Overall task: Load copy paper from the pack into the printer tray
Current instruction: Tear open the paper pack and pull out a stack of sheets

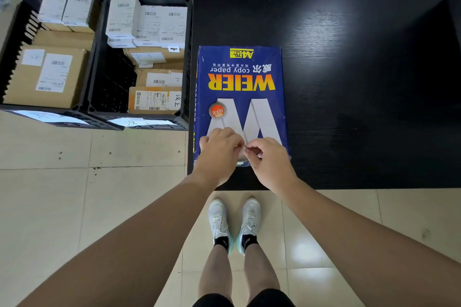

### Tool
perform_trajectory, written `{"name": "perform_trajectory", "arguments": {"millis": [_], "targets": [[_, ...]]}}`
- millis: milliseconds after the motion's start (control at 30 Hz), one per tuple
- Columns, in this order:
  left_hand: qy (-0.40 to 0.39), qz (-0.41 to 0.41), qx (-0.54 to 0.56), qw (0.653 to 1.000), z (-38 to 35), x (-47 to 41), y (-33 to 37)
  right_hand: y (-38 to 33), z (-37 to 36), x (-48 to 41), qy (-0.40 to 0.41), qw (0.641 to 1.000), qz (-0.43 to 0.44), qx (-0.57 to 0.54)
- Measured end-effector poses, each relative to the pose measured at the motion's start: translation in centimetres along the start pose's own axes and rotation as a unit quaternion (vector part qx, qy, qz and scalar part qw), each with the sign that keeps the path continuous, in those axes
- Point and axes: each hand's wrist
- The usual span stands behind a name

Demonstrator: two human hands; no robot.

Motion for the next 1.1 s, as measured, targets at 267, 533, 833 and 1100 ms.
{"name": "perform_trajectory", "arguments": {"millis": [267,533,833,1100], "targets": [[-0.007,0.001,0.016,1.000,0.3,0.2,0.0,0.2,0.0,0.2,-0.018,0.999,-0.005,0.029],[0.008,0.014,0.046,0.999,0.1,0.6,-0.2,0.3,-0.5,1.6,-0.002,0.999,-0.001,0.039],[0.062,-0.015,0.055,0.996,-1.5,5.6,-0.7,0.9,-0.9,4.9,0.010,0.999,-0.023,0.023],[0.030,-0.030,0.116,0.992,-2.9,7.4,-0.1,2.2,-1.0,6.1,0.007,0.998,-0.061,-0.013]]}}
Point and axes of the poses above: each hand's wrist, its own x-axis away from the middle knuckle, its own z-axis out of the back of the hand, y = z × x, and after that the axes turned 15 degrees about -x, right-handed
